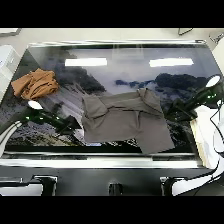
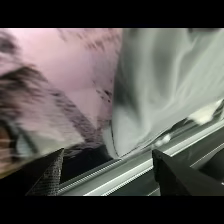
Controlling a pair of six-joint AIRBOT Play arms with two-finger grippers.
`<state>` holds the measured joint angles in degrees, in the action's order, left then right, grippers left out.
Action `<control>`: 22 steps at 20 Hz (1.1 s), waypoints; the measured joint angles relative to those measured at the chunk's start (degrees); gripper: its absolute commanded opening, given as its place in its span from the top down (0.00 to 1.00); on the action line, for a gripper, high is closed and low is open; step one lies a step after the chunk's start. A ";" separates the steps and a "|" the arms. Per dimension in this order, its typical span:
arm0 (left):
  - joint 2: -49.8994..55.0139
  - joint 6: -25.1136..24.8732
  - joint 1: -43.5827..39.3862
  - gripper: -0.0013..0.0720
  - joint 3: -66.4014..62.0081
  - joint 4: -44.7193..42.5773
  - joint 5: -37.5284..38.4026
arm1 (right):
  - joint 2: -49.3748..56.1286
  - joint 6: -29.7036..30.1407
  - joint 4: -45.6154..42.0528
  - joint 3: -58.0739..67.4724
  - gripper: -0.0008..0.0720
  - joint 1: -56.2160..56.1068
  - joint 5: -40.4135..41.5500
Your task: Fold the clothes and pants, and hang the long-sleeved shirts on hangers.
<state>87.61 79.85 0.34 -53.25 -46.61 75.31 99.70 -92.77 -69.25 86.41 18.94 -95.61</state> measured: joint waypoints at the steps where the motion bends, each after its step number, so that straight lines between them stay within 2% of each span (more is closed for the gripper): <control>1: 0.00 -0.15 -1.70 0.19 0.81 0.35 -1.40 | 0.00 0.24 -0.11 -0.98 0.05 -0.07 0.68; 6: 0.28 1.68 -8.33 0.21 2.60 1.88 -6.34 | 0.00 0.94 -0.87 -5.03 0.05 -0.20 4.26; 7: 0.52 2.36 -9.16 0.44 2.71 1.95 -7.04 | 0.00 1.11 -0.85 -5.99 0.05 -0.22 4.85; 8: 0.85 2.80 -9.97 0.75 2.84 1.64 -8.22 | 0.00 1.31 -0.76 -7.04 0.05 -0.22 5.53; 9: 1.20 3.13 -10.60 0.86 2.95 1.01 -9.27 | 0.00 1.57 -0.59 -8.09 0.05 -0.22 6.10; 11: 1.38 3.52 -11.41 0.95 2.99 1.01 -10.03 | 0.00 1.97 0.15 -9.99 0.05 -0.22 7.30; 13: 1.38 3.37 -11.85 0.95 3.02 1.09 -10.12 | -0.02 2.38 1.90 -11.87 0.08 -0.22 8.33; 14: 1.29 3.10 -12.00 0.95 3.02 1.07 -10.12 | -0.09 2.43 3.19 -12.76 0.14 -0.28 8.57; 15: 1.20 3.02 -12.09 0.95 3.02 1.05 -10.14 | -0.11 2.69 4.44 -13.51 0.30 -0.50 8.94; 16: 1.05 2.82 -12.17 0.95 3.02 0.96 -10.27 | -0.09 2.89 5.33 -14.10 0.53 -0.90 9.79; 17: 0.79 2.67 -12.17 0.95 3.04 0.76 -10.40 | -0.04 3.30 5.99 -14.51 0.94 -1.42 10.73; 22: -5.31 1.66 -9.97 0.96 -0.50 -2.14 -10.27 | -3.98 5.84 9.33 -11.98 0.93 -3.39 11.32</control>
<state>82.30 81.52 -9.63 -53.76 -48.75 65.04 95.72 -86.94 -59.92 74.43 15.55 -84.29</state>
